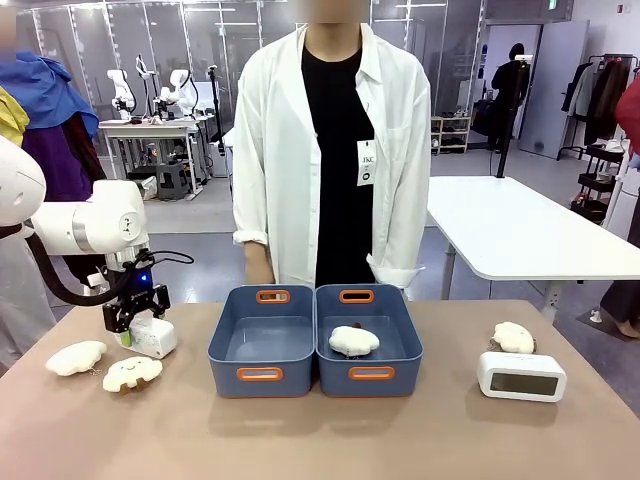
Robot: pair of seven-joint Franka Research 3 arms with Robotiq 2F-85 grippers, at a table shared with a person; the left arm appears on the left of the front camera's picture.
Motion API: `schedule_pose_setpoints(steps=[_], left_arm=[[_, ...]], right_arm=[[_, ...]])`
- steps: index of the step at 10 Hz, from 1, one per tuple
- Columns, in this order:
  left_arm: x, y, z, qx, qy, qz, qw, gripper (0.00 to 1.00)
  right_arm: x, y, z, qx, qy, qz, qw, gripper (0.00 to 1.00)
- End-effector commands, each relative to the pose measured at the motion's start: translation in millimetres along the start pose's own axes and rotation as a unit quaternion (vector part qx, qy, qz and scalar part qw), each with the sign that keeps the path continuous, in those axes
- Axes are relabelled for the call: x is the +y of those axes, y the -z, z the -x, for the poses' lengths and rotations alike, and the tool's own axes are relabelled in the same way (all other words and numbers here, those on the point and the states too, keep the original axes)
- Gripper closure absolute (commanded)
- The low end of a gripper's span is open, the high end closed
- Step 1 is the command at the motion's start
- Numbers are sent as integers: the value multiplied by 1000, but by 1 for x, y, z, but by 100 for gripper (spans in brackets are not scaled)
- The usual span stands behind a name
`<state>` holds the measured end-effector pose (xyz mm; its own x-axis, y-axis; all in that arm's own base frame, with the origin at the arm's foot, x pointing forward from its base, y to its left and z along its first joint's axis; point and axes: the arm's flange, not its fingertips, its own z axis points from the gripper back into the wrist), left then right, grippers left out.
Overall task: Sort the digital clocks into the basket.
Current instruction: Pick up the Digital clock from the table and place it into the empty Plastic storage basket.
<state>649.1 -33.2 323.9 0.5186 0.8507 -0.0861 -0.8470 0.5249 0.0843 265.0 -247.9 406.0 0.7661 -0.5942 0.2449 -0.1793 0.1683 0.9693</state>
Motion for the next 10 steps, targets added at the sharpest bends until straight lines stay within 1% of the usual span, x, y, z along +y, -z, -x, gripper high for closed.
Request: schedule_pose_setpoints(steps=[1,2,3,5,6,7,8,9,10], left_arm=[[2,-5,2,-7,-3,-16,1000,100],[5,-6,1,-5,-3,-9,1000,65],[9,-9,1,-8,-3,-3,1000,100],[21,-21,4,-17,3,9,1000,100],[33,-35,6,-21,8,25,999,100],[54,-56,7,-31,16,49,998,100],[76,-73,10,-35,36,73,996,62],[101,-86,16,-46,74,91,992,62],[125,-95,23,-38,130,109,985,62]], right_arm=[[2,-3,3,6,-5,-1,1000,0],[2,-3,3,6,-5,-1,1000,0],[2,-3,3,6,-5,-1,1000,0],[2,-3,3,6,-5,-1,1000,0],[2,-3,3,6,-5,-1,1000,0],[2,-3,3,6,-5,-1,1000,0],[2,-3,3,6,-5,-1,1000,0],[2,-3,3,6,-5,-1,1000,0],[2,-3,3,6,-5,-1,1000,0]])
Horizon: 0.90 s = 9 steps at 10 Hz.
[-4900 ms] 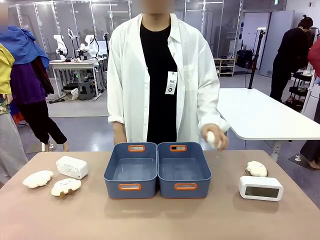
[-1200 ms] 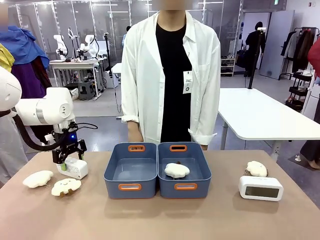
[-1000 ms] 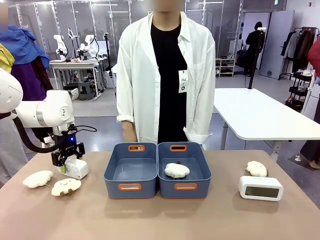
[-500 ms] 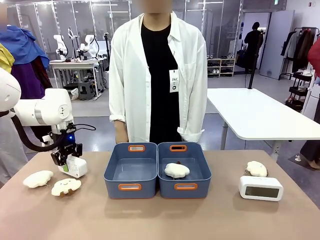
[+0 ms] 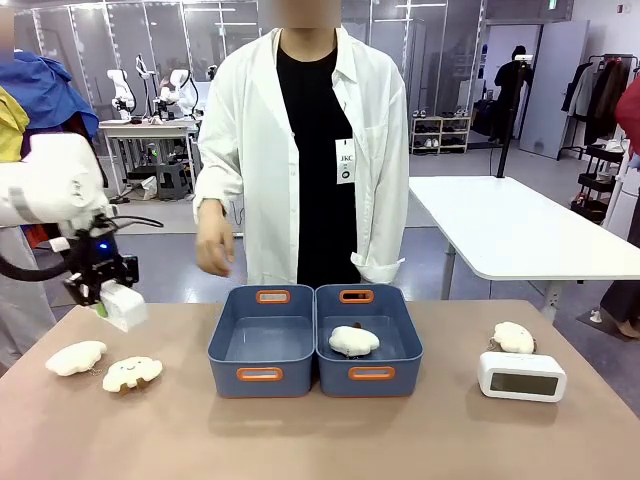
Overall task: Sort the digital clocks into the basket.
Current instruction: Pick up the Digital clock from the table and place it into the empty Plastic storage basket.
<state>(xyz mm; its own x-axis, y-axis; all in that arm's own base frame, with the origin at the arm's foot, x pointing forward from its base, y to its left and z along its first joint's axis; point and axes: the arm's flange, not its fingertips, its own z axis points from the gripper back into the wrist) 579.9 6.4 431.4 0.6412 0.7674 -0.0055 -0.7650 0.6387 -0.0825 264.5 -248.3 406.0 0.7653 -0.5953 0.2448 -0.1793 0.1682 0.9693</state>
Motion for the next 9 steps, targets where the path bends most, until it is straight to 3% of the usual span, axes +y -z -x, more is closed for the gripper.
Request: schedule_pose_setpoints(steps=[1,3,4,6,7,9], left_arm=[[61,-13,29,-2,108,55,993,62],[95,-24,28,-22,106,84,991,62],[141,-41,23,-22,136,114,984,62],[287,-65,8,-77,94,186,975,62],[335,-67,5,-105,73,213,969,62],[395,-63,-7,-134,51,271,952,62]], right_arm=[[2,-2,3,7,-5,-1,1000,0],[2,-2,3,7,-5,-1,1000,0],[2,-2,3,7,-5,-1,1000,0],[2,-2,3,7,-5,-1,1000,0],[2,-2,3,7,-5,-1,1000,0],[2,-2,3,7,-5,-1,1000,0]])
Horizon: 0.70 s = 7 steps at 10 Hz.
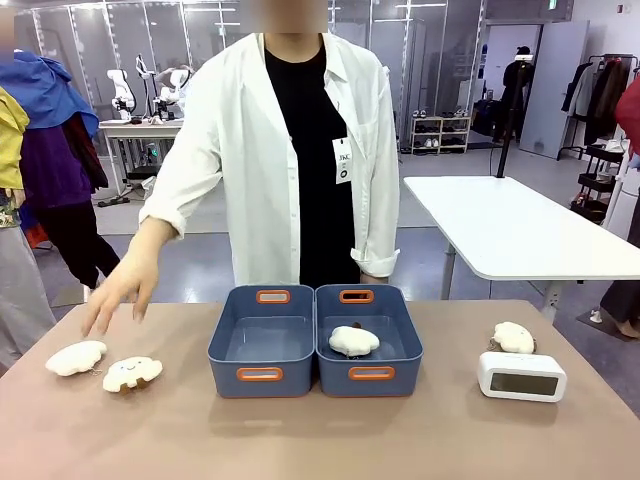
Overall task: Sort the digital clocks into the basket.
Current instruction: Pick up the Digital clock from the table and place it into the empty Plastic storage basket.
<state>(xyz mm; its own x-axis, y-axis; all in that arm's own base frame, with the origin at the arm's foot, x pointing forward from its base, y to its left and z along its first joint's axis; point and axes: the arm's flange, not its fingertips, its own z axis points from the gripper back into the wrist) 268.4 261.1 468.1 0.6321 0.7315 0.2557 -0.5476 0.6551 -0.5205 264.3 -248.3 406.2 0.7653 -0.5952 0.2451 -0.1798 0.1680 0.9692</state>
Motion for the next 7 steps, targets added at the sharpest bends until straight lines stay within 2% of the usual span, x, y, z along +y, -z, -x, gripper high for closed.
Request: schedule_pose_setpoints(steps=[1,3,4,7], left_arm=[[21,3,-12,-15,-19,54,998,62],[30,7,-21,3,-51,69,996,62],[41,-12,-4,-20,-34,42,998,62],[41,-12,-4,-20,-34,42,998,62]], right_arm=[[2,-2,2,7,-5,-1,1000,0],[2,-2,2,7,-5,-1,1000,0],[2,-2,2,7,-5,-1,1000,0],[2,-2,2,7,-5,-1,1000,0]])
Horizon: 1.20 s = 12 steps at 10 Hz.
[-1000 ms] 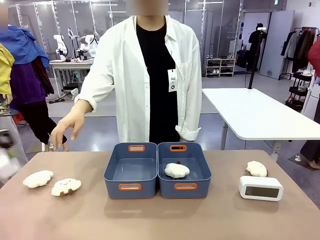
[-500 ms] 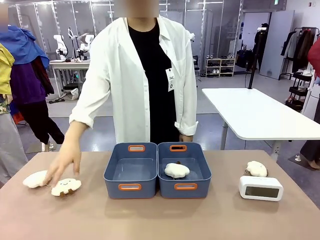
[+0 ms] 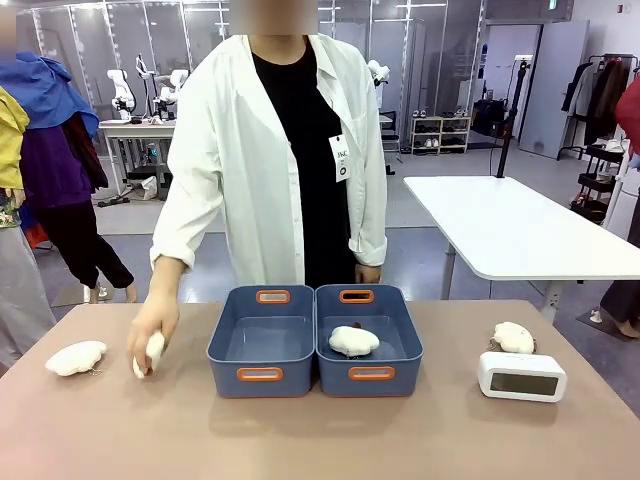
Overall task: Sort the digital clocks into the basket.
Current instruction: Pick up the Digital clock from the table and place it into the empty Plastic storage basket.
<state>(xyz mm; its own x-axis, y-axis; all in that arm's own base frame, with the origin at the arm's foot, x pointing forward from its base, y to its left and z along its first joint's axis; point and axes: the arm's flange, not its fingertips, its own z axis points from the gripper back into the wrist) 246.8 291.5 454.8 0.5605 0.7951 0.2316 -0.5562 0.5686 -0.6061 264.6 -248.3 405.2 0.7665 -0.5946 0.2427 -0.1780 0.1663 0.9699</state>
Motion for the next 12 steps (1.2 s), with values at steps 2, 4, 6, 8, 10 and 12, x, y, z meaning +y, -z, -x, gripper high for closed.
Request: schedule_pose_setpoints(steps=[2,4,6,8,10,12], left_arm=[[2,-5,1,-1,12,2,1000,62],[2,-5,1,-1,12,2,1000,62],[2,-5,1,-1,12,2,1000,62],[2,-5,1,-1,12,2,1000,62],[-27,-13,8,-9,47,-5,999,49],[-52,-25,14,18,78,-17,997,49]], right_arm=[[3,-3,2,6,-6,0,1000,0],[3,-3,2,6,-6,0,1000,0],[3,-3,2,6,-6,0,1000,0],[3,-3,2,6,-6,0,1000,0],[3,-3,2,6,-6,0,1000,0],[3,-3,2,6,-6,0,1000,0]])
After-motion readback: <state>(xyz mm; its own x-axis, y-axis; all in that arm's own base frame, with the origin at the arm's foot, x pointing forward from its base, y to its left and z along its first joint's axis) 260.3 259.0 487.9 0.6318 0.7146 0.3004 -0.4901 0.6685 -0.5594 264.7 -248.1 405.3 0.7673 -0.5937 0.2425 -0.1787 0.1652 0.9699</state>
